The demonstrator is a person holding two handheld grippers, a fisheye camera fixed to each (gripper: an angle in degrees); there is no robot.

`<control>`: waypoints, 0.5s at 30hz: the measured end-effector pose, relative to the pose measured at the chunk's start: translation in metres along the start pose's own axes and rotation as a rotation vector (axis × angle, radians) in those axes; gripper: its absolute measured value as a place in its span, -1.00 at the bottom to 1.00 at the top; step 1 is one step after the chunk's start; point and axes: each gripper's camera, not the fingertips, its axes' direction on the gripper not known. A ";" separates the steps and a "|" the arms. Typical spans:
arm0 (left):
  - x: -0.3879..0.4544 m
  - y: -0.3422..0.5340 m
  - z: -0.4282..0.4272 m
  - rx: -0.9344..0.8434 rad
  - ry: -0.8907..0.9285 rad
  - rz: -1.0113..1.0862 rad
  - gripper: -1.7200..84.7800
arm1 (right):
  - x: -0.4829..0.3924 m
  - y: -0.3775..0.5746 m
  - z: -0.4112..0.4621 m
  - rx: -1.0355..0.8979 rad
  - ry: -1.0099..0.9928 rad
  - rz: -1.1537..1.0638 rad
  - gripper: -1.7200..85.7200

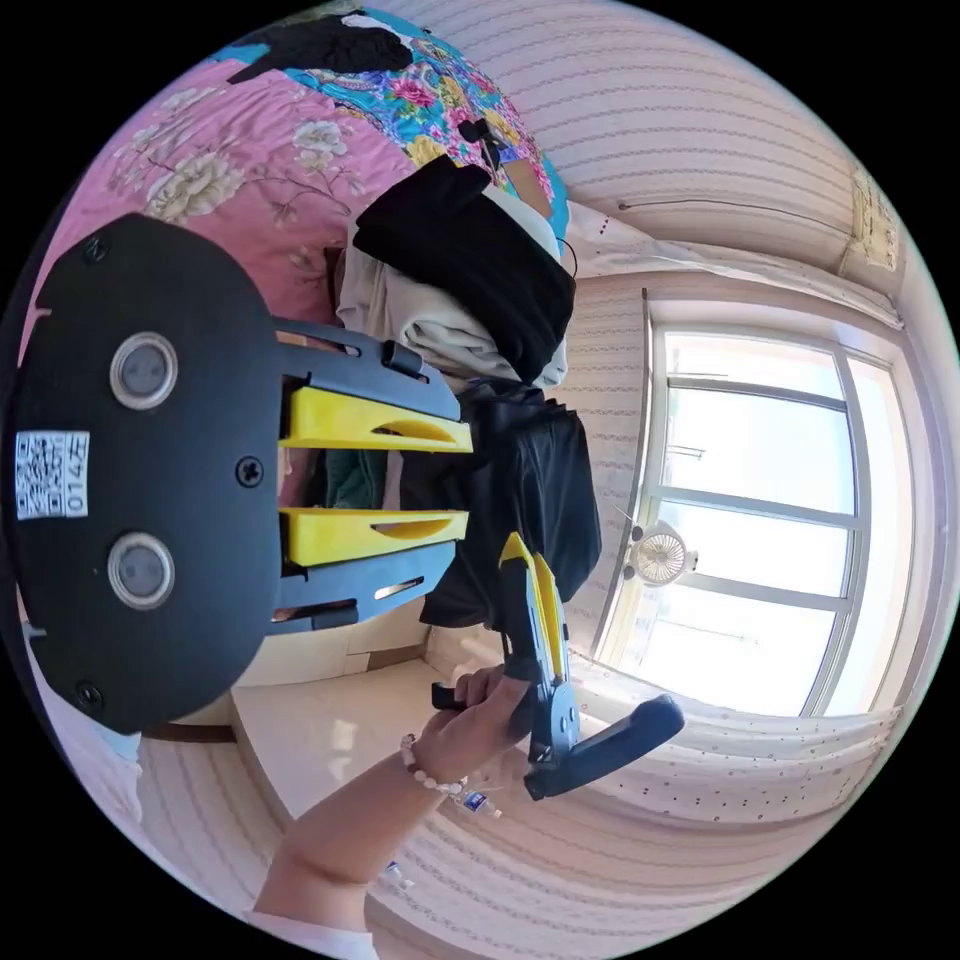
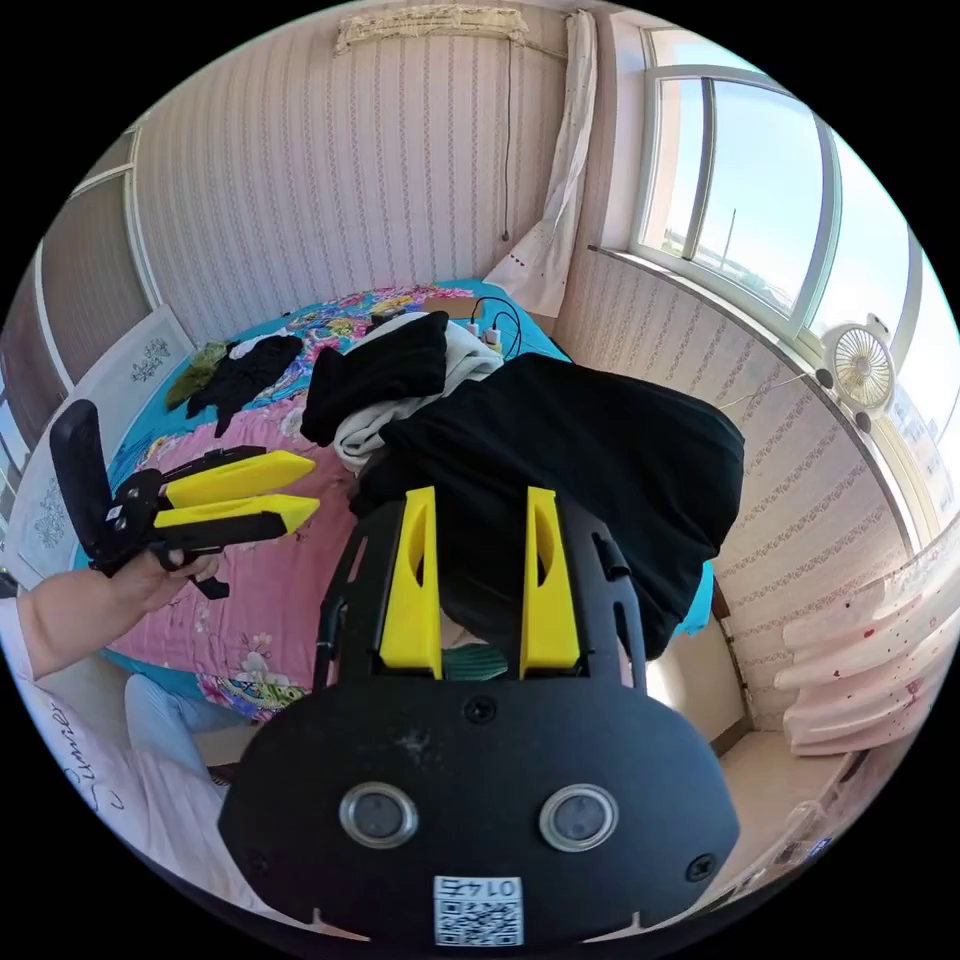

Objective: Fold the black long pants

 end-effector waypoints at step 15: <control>0.032 -0.034 -0.097 0.068 -0.030 0.053 -0.96 | 0.053 0.054 -0.089 0.302 -0.039 0.091 -0.94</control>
